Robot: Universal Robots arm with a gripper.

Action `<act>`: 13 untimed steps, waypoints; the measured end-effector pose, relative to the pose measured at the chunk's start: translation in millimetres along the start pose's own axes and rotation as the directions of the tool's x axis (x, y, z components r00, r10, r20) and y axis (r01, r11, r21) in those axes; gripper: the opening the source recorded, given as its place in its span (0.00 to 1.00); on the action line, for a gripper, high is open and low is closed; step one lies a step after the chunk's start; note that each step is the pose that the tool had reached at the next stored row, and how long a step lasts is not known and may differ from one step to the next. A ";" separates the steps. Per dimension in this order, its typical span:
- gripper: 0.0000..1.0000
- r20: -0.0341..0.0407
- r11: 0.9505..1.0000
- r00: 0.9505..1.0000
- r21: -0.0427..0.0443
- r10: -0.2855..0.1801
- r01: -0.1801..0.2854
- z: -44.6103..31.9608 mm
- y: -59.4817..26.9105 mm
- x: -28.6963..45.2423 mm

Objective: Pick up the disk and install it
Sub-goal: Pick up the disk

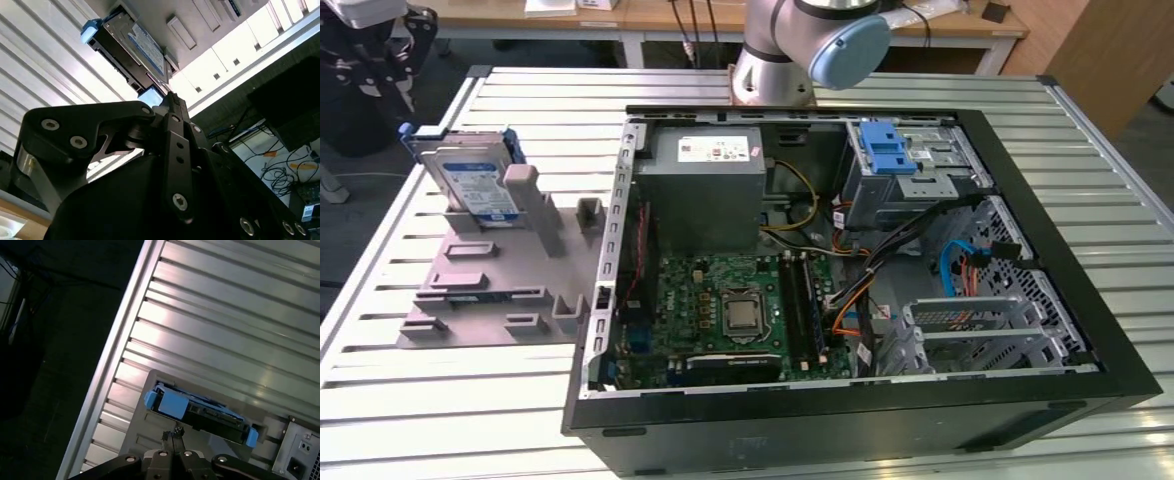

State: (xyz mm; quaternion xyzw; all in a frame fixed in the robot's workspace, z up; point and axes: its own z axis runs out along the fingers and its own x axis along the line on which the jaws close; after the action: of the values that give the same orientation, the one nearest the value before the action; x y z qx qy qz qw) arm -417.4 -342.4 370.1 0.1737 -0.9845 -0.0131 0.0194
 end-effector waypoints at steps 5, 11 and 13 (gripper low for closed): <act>0.11 0.002 0.998 0.998 0.002 -0.063 0.063 2.2 -0.1 0.0; 0.11 0.011 0.991 0.991 -0.005 -0.136 0.136 3.9 -0.1 0.0; 0.11 0.021 0.988 0.988 -0.005 -0.152 0.152 4.0 -0.1 -0.1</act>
State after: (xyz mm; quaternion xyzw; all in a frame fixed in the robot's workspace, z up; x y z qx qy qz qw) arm -417.4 -342.4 366.1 0.2479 -0.9685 -0.0195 0.0088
